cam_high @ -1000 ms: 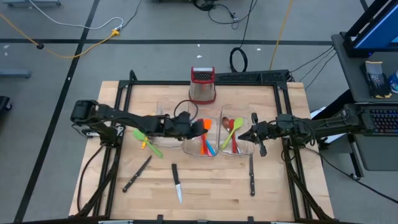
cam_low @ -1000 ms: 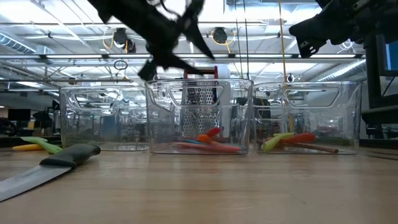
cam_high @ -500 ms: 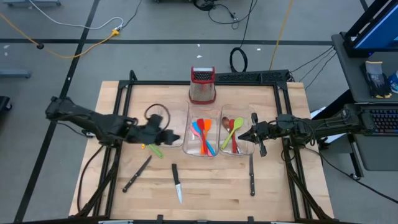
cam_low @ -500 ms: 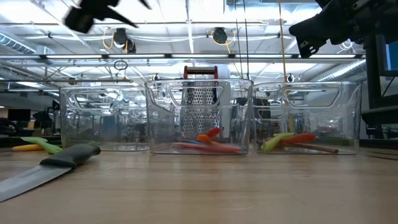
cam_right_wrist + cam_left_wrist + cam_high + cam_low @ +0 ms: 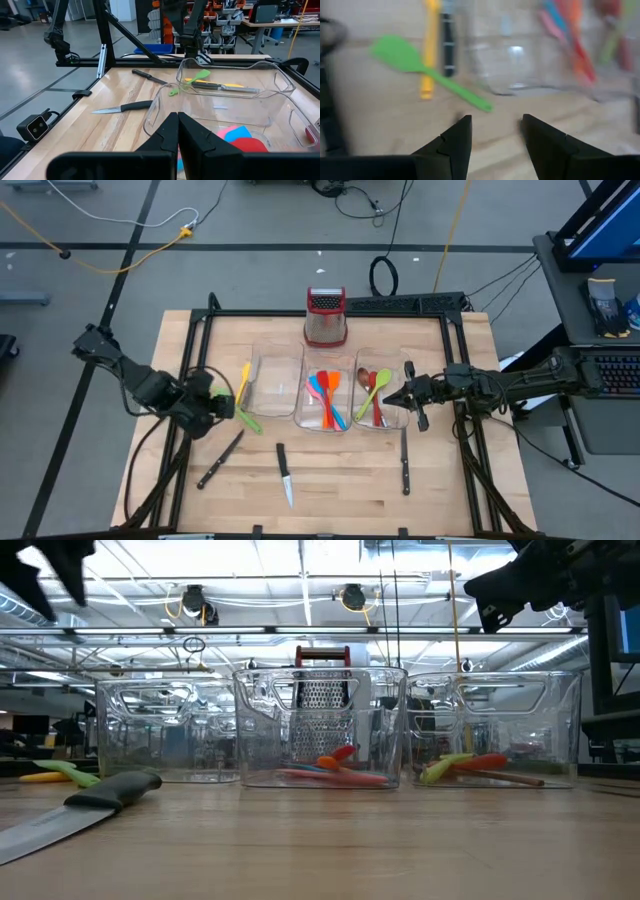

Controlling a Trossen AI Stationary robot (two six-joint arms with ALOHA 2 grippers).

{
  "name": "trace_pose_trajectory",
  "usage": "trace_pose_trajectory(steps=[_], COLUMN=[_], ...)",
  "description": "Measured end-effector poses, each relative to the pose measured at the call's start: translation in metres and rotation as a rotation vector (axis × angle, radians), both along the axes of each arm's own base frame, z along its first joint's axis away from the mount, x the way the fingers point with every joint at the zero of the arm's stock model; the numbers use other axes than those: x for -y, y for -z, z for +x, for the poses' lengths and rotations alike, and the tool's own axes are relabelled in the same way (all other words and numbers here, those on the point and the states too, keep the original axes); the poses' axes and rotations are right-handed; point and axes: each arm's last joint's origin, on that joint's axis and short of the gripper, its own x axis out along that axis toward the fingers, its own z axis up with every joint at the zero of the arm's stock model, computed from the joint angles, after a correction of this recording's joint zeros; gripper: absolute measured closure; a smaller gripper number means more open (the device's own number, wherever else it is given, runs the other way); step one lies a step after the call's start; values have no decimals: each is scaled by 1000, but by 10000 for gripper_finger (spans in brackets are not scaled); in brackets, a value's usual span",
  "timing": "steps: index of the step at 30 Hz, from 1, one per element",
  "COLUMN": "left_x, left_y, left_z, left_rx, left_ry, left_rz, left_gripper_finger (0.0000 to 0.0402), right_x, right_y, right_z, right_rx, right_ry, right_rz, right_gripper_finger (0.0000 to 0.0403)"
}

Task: Pick & Place Kitchen Items
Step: Put the green spatula into the middle transparent bin

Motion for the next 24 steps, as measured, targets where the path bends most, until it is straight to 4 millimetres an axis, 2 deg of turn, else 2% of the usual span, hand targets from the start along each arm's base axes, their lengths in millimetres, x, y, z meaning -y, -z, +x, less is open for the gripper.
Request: trace_pose_trajectory(steps=[3,7,24], left_x=[-2,-2,17], left_y=[3,7,29], left_z=[-12,-18,2], left_rx=[-85,-179,-353], left_ry=[-81,-170,-342], left_rz=[14,15,-10], left_gripper_finger=[224,224,225], right_x=[0,0,0], right_y=[0,-2,-4], right_z=[0,0,0], right_rx=[4,17,45], right_ry=[0,1,1], right_rz=[0,1,2], right_gripper_finger=[403,403,403])
